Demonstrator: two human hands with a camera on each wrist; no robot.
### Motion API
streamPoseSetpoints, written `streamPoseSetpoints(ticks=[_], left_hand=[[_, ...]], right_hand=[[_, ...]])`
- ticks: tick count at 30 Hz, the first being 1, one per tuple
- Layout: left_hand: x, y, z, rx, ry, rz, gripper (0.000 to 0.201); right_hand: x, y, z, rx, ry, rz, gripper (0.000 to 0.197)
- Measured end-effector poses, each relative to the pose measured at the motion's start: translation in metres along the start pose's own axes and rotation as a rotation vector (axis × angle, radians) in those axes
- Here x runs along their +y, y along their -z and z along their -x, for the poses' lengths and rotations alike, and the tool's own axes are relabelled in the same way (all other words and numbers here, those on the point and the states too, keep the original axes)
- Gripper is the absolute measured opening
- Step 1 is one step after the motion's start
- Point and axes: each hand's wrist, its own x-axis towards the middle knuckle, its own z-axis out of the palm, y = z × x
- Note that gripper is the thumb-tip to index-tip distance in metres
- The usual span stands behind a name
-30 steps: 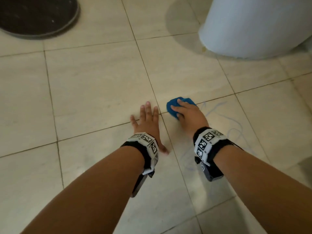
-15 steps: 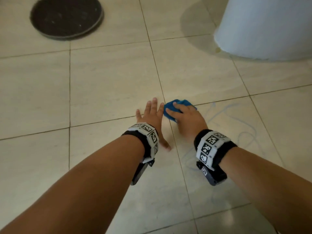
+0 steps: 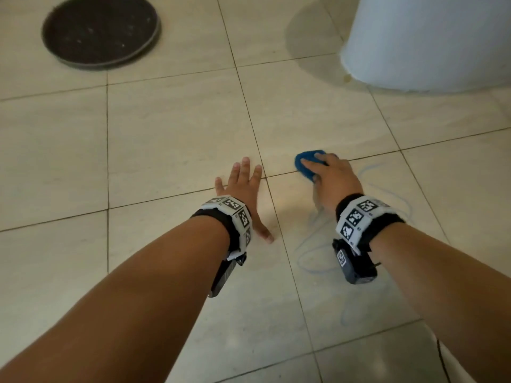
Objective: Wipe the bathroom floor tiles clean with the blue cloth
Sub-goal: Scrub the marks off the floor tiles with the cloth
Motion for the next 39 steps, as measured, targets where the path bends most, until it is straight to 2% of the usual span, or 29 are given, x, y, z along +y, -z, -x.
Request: streamPoseSetpoints(ticks=[1,2,5,6,7,10,11,12,15,16,17,20,21,22,23,25,26,27,28,30,31,32,33,36,37,39], left_hand=[[0.0,0.0,0.001,0.004,-0.005,0.003,0.156],[-0.001,0.001,0.001,0.006,-0.006,0.005,0.156],[0.001,0.001,0.001,0.007,0.004,-0.003,0.156],[0.002,0.001,0.002,0.008,0.009,-0.011,0.156],[0.003,0.001,0.002,0.009,0.013,-0.019,0.156],[0.005,0.0,0.008,0.012,0.007,-0.038,0.151],[0.006,-0.001,0.011,0.007,0.005,-0.019,0.149],[0.008,-0.002,0.014,0.0,0.008,0.015,0.148],[0.021,-0.006,0.018,0.009,-0.018,0.033,0.148],[0.026,-0.007,0.019,0.008,-0.041,0.001,0.148],[0.03,-0.008,0.02,-0.002,-0.056,-0.017,0.148],[0.033,-0.015,0.02,-0.033,-0.036,0.034,0.151],[0.033,-0.017,0.019,-0.033,-0.03,0.034,0.152],[0.032,-0.018,0.018,-0.035,-0.029,0.027,0.152],[0.032,-0.019,0.017,-0.038,-0.03,0.02,0.152],[0.031,-0.018,0.015,-0.035,-0.029,0.019,0.151],[0.032,-0.018,0.015,-0.033,-0.028,0.02,0.151],[0.032,-0.017,0.015,-0.033,-0.025,0.02,0.152],[0.033,-0.016,0.016,-0.033,-0.024,0.022,0.152],[0.033,-0.015,0.017,-0.039,-0.019,0.024,0.152],[0.034,-0.014,0.017,-0.042,-0.016,0.024,0.153],[0.034,-0.013,0.017,-0.05,-0.01,0.021,0.153],[0.035,-0.013,0.016,-0.06,-0.003,0.02,0.154],[0.037,-0.011,0.014,-0.071,0.02,0.005,0.155],[0.037,-0.011,0.015,-0.071,0.021,0.01,0.155],[0.038,-0.012,0.016,-0.061,0.017,0.025,0.154]], right_hand=[[-0.003,0.001,0.004,-0.018,-0.051,0.014,0.047],[-0.01,-0.001,0.012,-0.048,-0.029,0.035,0.048],[-0.023,-0.01,0.037,-0.167,0.257,0.076,0.049],[-0.017,-0.005,0.035,-0.207,0.286,0.074,0.048],[-0.009,0.002,0.027,-0.234,0.245,0.063,0.047],[0.012,0.022,0.009,-0.199,-0.041,-0.061,0.045],[0.009,0.023,0.014,-0.192,-0.074,-0.066,0.045],[0.001,0.019,0.024,-0.193,-0.046,-0.058,0.045],[-0.021,-0.002,0.06,-0.23,0.218,0.001,0.042],[-0.018,-0.004,0.059,-0.218,0.274,0.01,0.041],[-0.011,-0.002,0.052,-0.192,0.27,0.007,0.039],[0.017,0.007,0.032,0.0,-0.042,-0.09,0.037],[0.018,0.006,0.033,0.024,-0.114,-0.085,0.038],[0.014,0.003,0.038,0.007,-0.113,-0.048,0.039],[0.004,0.001,0.046,-0.031,-0.04,-0.008,0.041],[-0.009,-0.006,0.06,-0.111,0.203,0.051,0.042],[-0.007,-0.005,0.06,-0.122,0.278,0.065,0.042],[0.0,-0.001,0.054,-0.114,0.277,0.081,0.042],[0.011,0.004,0.043,-0.084,0.193,0.077,0.042],[0.027,0.011,0.029,-0.009,-0.084,-0.003,0.042],[0.025,0.012,0.028,-0.015,-0.169,-0.019,0.043],[0.016,0.009,0.028,-0.032,-0.166,-0.005,0.044],[0.005,0.004,0.031,-0.061,-0.097,0.023,0.045],[-0.004,0.001,0.031,-0.136,0.182,0.089,0.045],[0.005,0.009,0.022,-0.135,0.15,0.083,0.044],[0.026,0.024,0.005,-0.076,-0.065,-0.011,0.043]])
